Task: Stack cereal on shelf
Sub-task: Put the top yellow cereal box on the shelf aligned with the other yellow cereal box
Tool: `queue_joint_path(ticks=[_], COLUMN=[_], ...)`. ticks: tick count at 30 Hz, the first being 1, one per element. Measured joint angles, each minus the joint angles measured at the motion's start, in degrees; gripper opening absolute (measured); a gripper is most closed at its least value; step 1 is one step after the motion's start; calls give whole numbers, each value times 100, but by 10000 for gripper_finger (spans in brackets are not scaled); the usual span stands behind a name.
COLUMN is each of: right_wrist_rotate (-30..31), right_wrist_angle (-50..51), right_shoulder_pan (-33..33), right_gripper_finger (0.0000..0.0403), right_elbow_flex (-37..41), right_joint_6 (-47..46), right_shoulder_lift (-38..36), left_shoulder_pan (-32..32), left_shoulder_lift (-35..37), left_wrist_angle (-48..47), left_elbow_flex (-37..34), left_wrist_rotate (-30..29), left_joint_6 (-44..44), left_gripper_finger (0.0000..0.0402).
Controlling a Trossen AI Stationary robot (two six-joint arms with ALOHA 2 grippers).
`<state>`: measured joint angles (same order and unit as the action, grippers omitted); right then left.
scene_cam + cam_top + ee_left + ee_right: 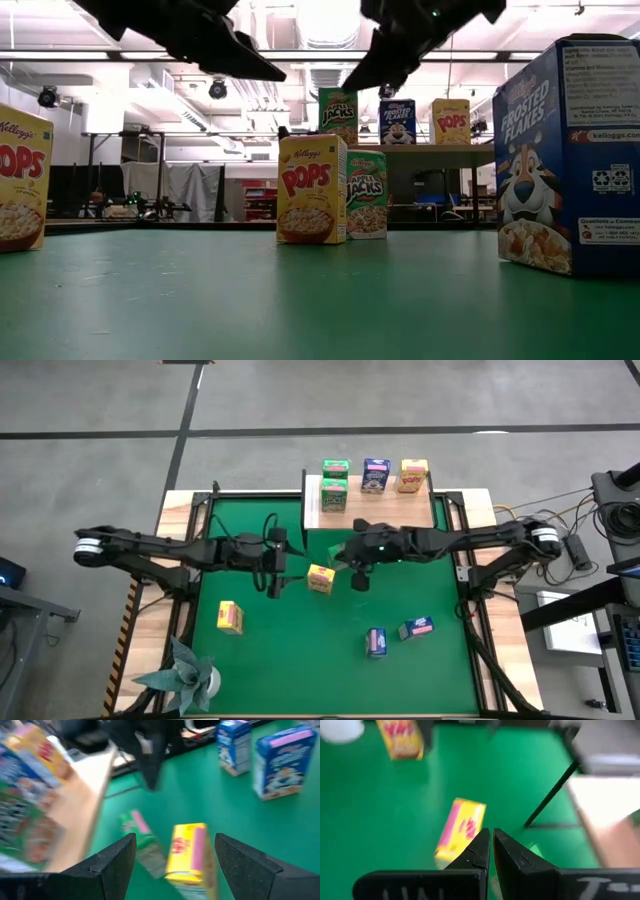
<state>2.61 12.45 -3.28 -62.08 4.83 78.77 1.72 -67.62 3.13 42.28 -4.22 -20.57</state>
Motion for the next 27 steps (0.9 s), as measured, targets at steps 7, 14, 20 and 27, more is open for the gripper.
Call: queue_joint_path(ticks=[7,14,20,27], right_wrist_rotate=[-4,212,190,658], right_wrist_angle=[960,978,999,1358], right_shoulder_pan=[390,405,408,400], right_gripper_finger=[12,22,89,203], right_elbow_flex=[-765,-1121,-1412,-1609], right_joint_6=[-383,-916,-1109,-1128], right_shoulder_lift=[604,1100,1433,1652], left_shoulder_pan=[4,11,11,15], left_shoulder_lift=[451,667,651,629], left_wrist_angle=[-7,-116,-156,-160], left_elbow_flex=[0,-7,-11,-11], left_wrist_rotate=[-387,-442,-442,-442], left_joint_6=[-822,-845,-835,-801], left_gripper_finger=[254,254,254,254])
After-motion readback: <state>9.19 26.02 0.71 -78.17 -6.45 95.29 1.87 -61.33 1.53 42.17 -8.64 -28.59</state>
